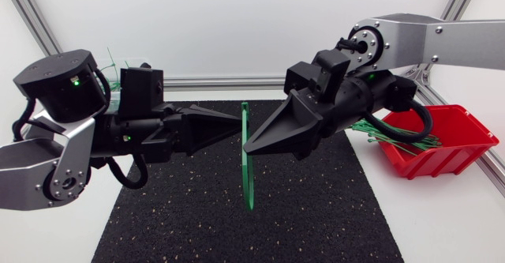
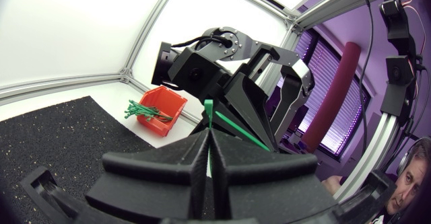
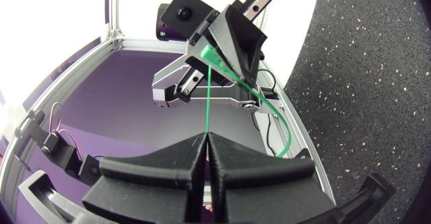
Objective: Take a green cable tie from the red box, thread the tail through the head to close it, then place it in the transparent bin on the left.
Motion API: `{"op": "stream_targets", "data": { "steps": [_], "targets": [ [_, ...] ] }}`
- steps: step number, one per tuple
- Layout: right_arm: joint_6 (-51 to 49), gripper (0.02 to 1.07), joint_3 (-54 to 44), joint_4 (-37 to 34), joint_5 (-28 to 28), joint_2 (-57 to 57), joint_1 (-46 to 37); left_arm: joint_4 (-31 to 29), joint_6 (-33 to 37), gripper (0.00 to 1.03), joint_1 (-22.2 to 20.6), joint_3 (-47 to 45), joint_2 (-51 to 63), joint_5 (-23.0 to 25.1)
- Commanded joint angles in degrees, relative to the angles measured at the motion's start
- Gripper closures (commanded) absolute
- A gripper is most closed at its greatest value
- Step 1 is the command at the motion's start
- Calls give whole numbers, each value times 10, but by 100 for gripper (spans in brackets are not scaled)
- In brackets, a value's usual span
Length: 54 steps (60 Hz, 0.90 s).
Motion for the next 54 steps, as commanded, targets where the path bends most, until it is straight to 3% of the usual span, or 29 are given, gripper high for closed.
{"op": "stream_targets", "data": {
  "steps": [1,54],
  "targets": [
    [-6,102,6,-2,-3,3,5,6,1,100,-5,-5,6,-2],
    [-8,102,3,3,-2,15,-10,6,1,100,-6,-6,4,-1]
  ]
}}
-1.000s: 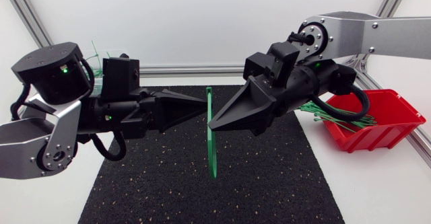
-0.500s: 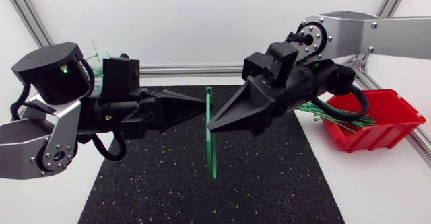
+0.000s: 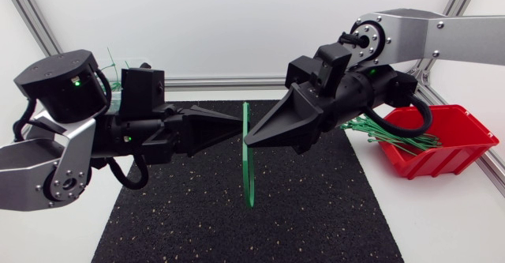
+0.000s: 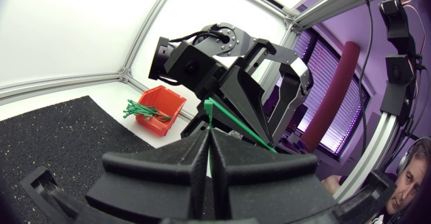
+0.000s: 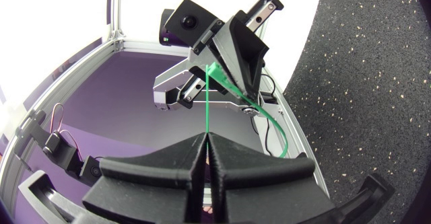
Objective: Take a green cable tie from the red box, thread the tail through the head to close it, then place it in the transparent bin on the left.
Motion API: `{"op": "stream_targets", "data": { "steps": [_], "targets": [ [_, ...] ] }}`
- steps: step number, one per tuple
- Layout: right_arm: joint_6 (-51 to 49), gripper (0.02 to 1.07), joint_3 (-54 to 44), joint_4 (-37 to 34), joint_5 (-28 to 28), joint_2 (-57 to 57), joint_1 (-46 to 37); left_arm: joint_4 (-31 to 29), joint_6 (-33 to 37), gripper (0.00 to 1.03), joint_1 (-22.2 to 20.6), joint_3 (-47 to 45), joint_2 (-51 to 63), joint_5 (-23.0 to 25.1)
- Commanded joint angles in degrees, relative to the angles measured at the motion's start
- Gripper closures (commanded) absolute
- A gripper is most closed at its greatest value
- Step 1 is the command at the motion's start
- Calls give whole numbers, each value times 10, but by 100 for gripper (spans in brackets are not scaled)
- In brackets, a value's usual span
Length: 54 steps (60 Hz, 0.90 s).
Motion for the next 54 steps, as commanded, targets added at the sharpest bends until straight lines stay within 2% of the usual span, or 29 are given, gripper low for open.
{"op": "stream_targets", "data": {
  "steps": [1,54],
  "targets": [
    [-8,102,-13,2,-2,10,-2,6,1,100,-2,-6,4,-2],
    [-6,102,-26,1,-2,-21,13,7,1,100,-2,-4,7,-2]
  ]
}}
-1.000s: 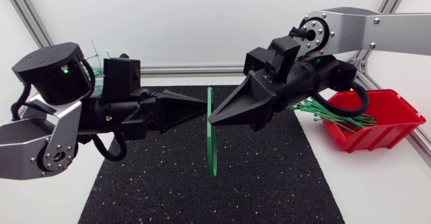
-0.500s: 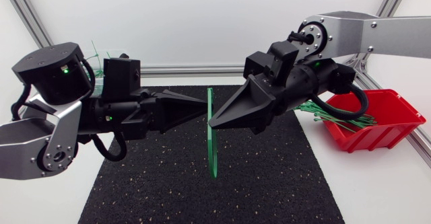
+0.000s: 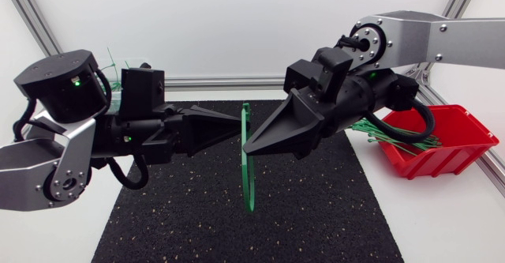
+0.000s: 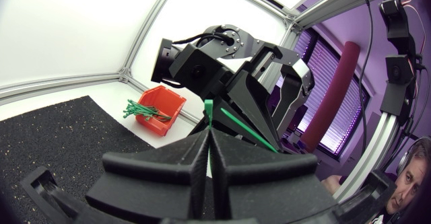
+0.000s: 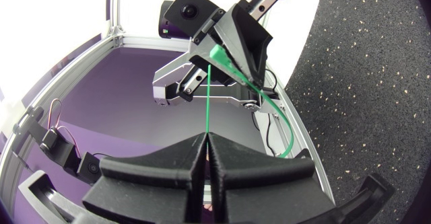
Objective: Take a green cable tie from the red box, thread the tail through the head to close it, then place it in the transparent bin on the left.
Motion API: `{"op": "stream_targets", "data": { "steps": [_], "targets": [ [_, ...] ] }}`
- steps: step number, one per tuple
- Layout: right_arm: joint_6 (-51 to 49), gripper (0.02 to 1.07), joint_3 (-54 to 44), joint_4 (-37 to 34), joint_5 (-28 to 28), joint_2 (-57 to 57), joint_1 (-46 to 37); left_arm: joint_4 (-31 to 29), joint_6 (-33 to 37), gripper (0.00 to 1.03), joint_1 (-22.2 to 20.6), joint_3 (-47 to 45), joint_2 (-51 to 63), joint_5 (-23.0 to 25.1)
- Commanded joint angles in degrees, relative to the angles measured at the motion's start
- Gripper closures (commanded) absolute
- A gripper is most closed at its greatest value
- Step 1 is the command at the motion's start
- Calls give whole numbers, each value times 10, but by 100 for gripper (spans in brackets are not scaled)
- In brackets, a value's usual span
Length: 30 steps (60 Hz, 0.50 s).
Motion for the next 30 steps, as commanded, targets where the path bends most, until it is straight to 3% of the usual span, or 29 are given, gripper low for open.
{"op": "stream_targets", "data": {
  "steps": [1,30],
  "targets": [
    [-6,101,-13,1,-3,-10,-1,6,1,100,-2,-4,7,-2],
    [-7,102,-16,10,-2,-2,-9,6,1,100,-3,-5,7,-2]
  ]
}}
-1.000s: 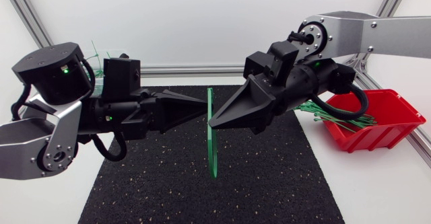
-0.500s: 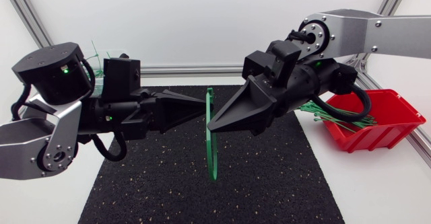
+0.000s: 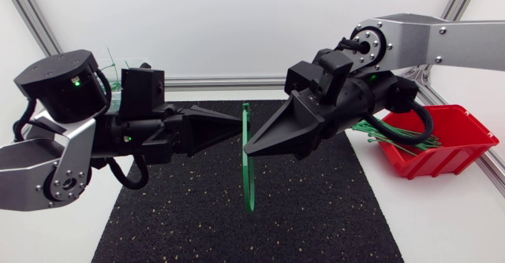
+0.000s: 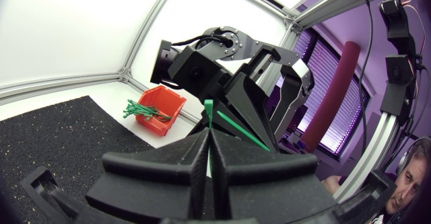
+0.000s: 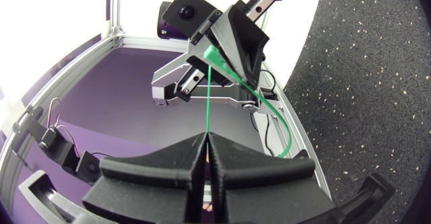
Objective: Take a green cable tie from the red box, thread the tail through the head to close it, then place it in the transparent bin on the left.
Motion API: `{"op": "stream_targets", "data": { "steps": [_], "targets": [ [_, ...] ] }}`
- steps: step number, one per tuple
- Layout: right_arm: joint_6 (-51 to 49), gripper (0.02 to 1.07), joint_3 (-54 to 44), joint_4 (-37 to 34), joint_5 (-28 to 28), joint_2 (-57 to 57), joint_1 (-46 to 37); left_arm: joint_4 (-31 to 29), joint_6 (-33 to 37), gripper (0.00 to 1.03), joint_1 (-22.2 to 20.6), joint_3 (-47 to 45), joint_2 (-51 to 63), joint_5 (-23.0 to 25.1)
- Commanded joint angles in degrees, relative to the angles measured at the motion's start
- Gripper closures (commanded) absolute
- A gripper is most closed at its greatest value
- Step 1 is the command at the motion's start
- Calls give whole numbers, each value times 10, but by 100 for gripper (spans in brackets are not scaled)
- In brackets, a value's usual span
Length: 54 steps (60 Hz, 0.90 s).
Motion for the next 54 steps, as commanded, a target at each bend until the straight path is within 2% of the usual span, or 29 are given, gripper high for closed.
{"op": "stream_targets", "data": {
  "steps": [1,54],
  "targets": [
    [-7,101,-9,-1,-2,-2,-4,6,1,100,-2,-5,7,-2],
    [-7,101,23,1,-1,23,-17,6,1,100,-7,-7,0,-1]
  ]
}}
